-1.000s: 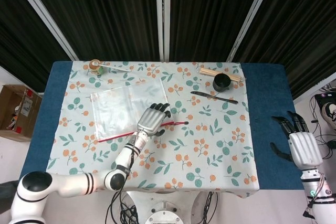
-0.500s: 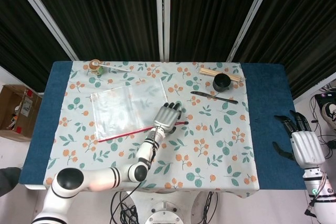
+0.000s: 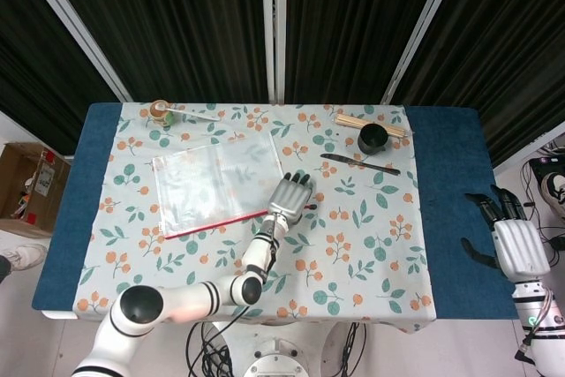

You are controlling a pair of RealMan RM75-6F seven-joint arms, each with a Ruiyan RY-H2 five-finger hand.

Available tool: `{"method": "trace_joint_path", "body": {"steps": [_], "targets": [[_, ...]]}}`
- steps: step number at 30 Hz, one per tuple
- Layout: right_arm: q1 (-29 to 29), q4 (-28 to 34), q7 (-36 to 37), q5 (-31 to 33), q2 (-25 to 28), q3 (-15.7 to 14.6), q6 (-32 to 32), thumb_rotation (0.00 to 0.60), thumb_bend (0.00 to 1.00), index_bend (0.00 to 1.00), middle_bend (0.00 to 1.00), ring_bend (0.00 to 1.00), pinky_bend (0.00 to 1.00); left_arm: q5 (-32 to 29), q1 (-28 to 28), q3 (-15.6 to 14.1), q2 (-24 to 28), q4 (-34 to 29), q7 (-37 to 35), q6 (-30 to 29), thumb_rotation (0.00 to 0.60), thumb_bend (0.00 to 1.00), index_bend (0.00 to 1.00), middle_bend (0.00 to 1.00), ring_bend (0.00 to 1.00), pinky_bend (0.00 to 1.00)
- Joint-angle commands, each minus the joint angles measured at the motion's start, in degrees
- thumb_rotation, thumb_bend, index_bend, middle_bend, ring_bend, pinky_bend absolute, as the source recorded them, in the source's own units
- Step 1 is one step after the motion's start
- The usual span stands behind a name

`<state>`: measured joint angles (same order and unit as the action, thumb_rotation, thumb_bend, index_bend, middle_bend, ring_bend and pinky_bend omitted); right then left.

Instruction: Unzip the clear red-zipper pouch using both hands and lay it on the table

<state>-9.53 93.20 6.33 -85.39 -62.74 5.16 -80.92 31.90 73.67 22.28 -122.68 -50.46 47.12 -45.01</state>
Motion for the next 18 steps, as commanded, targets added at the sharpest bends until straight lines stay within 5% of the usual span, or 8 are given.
{"method": "trace_joint_path", "body": {"steps": [1, 18], "targets": [[0.05, -0.15, 0.2, 0.11, 0.02, 0.01, 0.02, 0.6, 0.18, 0.19, 0.19, 0.0, 0.05, -0.59, 0.38, 0.09, -0.45, 0.89, 0.66, -0.27, 0.6, 0.31, 0.47, 0.11, 0.11, 0.16], [0.39, -0.3, 0.82, 0.3, 0.23, -0.07, -0.11, 0.6, 0.18, 0.19, 0.19, 0.0, 0.05, -1.88, 1.07, 0.78, -2.05, 3.2, 1.33, 0.38, 0.6, 0.35, 0.54, 0.12, 0.11, 0.16]]}}
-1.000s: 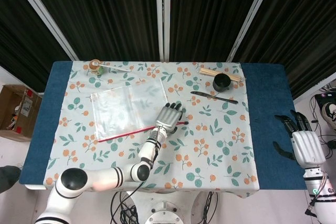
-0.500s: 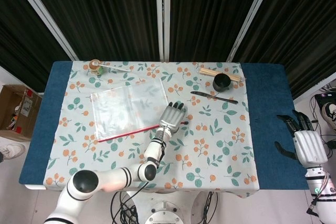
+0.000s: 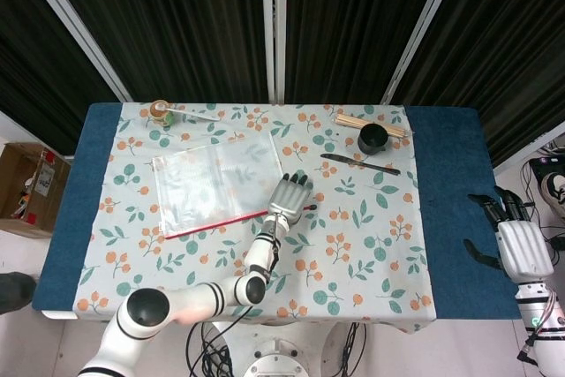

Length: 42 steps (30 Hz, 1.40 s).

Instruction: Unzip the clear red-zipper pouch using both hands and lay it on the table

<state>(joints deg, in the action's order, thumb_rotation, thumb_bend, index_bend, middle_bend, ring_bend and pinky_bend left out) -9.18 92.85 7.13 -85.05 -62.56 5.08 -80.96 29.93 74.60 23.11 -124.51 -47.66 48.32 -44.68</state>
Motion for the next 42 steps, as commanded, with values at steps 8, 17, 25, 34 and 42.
{"method": "trace_joint_path", "body": {"steps": [8, 17, 25, 34, 42], "targets": [[0.02, 0.2, 0.23, -0.14, 0.16, 0.03, -0.03, 0.6, 0.18, 0.19, 0.19, 0.0, 0.05, 3.03, -1.25, 0.35, 0.53, -0.94, -2.97, -2.23, 0.6, 0.43, 0.6, 0.14, 0.11, 0.16], [-0.89, 1.17, 0.5, -2.18, 0.5, 0.36, -0.38, 0.6, 0.18, 0.19, 0.19, 0.0, 0.05, 20.66, -10.71, -2.93, 5.34, -13.97, -17.83, -19.4, 0.6, 0.47, 0.63, 0.17, 0.11, 0.16], [-4.82, 4.1, -0.54, -6.3, 1.73, 1.44, 1.69, 0.6, 0.18, 0.19, 0.19, 0.0, 0.04, 32.56, -21.47, -8.3, 8.77, -24.76, -23.29, -37.0, 0.6, 0.45, 0.66, 0.35, 0.24, 0.22], [-14.47, 9.17, -5.08, -8.77, 1.55, 4.42, 11.18, 0.6, 0.18, 0.19, 0.19, 0.0, 0.04, 40.92, -29.35, -10.42, 8.24, -26.85, -25.79, -49.15, 0.6, 0.45, 0.69, 0.54, 0.43, 0.51], [-26.03, 12.3, -10.4, -3.78, -0.7, 9.68, 23.7, 0.6, 0.18, 0.19, 0.18, 0.0, 0.04, 47.35, -33.98, -11.61, 7.69, -26.82, -25.47, -55.52, 0.6, 0.45, 0.72, 0.71, 0.65, 0.73]]}}
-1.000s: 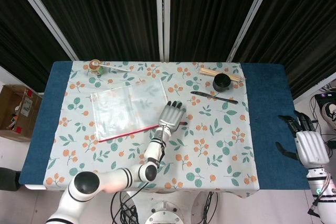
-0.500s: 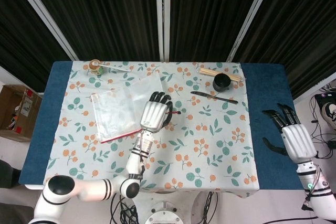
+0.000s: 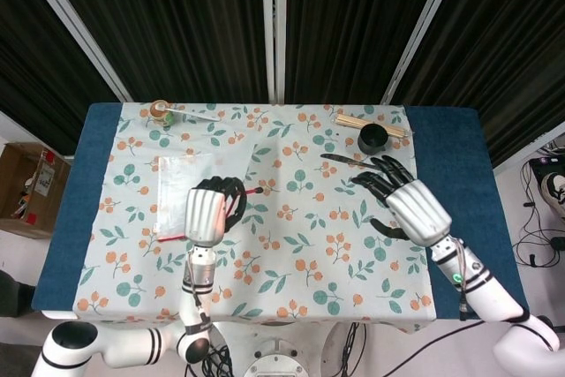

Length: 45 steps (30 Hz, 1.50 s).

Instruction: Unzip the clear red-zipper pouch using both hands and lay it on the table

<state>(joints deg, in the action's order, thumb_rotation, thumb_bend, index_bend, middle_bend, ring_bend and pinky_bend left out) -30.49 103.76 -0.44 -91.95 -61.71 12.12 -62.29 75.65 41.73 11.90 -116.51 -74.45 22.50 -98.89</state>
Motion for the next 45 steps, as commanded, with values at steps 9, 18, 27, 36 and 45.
{"method": "trace_joint_path", "body": {"steps": [9, 18, 27, 36, 45], "targets": [[-18.2, -3.29, -7.41, 14.3, -10.71, 7.67, 17.3, 0.6, 0.18, 0.19, 0.16, 0.0, 0.04, 5.71, -4.21, -0.69, -0.53, -0.98, 0.22, -2.54, 0.6, 0.44, 0.73, 0.77, 0.72, 0.76], [-27.69, -14.09, -6.01, 22.18, -20.95, 9.49, 23.04, 0.6, 0.24, 0.3, 0.16, 0.0, 0.04, 8.02, -6.76, -0.38, 0.19, -3.08, -1.01, -1.89, 0.6, 0.44, 0.73, 0.77, 0.72, 0.76], [-32.4, -20.55, -0.72, 22.36, -27.23, 9.82, 24.31, 0.6, 0.28, 0.34, 0.17, 0.0, 0.04, 8.91, -8.2, 0.94, 0.69, -4.03, -1.42, -0.16, 0.6, 0.44, 0.73, 0.77, 0.72, 0.76], [-34.53, -23.74, 2.93, 21.23, -29.7, 9.14, 24.39, 0.6, 0.32, 0.44, 0.2, 0.01, 0.04, 9.79, -9.22, 1.97, 0.84, -4.17, -1.44, 1.01, 0.6, 0.44, 0.73, 0.77, 0.72, 0.76], [-35.64, -26.59, 4.6, 21.25, -31.75, 9.43, 22.26, 0.6, 0.46, 0.74, 0.34, 0.08, 0.08, 9.85, -10.76, 2.55, 0.78, -4.26, -2.75, 1.5, 0.6, 0.44, 0.73, 0.77, 0.72, 0.76]]}}
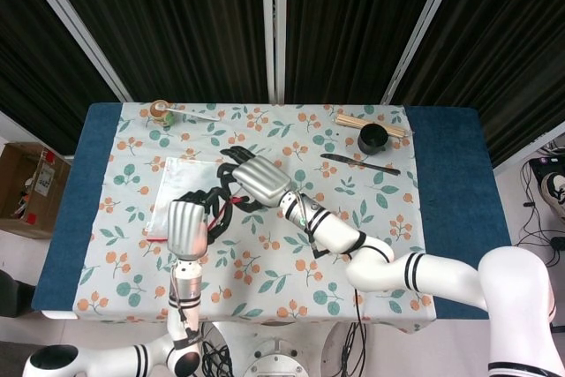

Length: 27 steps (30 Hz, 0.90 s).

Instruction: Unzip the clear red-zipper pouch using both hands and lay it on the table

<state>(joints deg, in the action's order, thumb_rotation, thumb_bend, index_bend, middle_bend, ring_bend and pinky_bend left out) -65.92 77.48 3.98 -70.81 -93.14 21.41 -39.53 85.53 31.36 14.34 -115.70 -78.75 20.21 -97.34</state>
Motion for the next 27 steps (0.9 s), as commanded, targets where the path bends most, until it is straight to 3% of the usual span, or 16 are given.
{"method": "trace_joint_path", "body": {"steps": [1, 9, 27], "targets": [[-0.27, -0.35, 0.28, 0.21, -0.35, 0.25, -0.71, 0.6, 0.47, 0.77, 0.36, 0.09, 0.08, -0.01, -0.6, 0.17, -0.05, 0.07, -0.69, -0.13, 0.6, 0.44, 0.73, 0.77, 0.72, 0.76], [-0.45, 0.6, 0.16, 1.29, 0.7, 0.85, -2.03, 0.6, 0.49, 0.9, 0.42, 0.13, 0.1, -0.97, -2.51, 0.46, -0.16, 0.07, -3.41, 0.27, 0.6, 0.44, 0.73, 0.77, 0.71, 0.76], [1.13, 4.96, 2.21, 0.81, 4.66, 1.34, -5.75, 0.6, 0.49, 0.92, 0.43, 0.15, 0.1, -4.08, -5.92, 0.37, -0.57, 1.77, -8.11, 3.0, 0.6, 0.44, 0.73, 0.76, 0.71, 0.76]]}}
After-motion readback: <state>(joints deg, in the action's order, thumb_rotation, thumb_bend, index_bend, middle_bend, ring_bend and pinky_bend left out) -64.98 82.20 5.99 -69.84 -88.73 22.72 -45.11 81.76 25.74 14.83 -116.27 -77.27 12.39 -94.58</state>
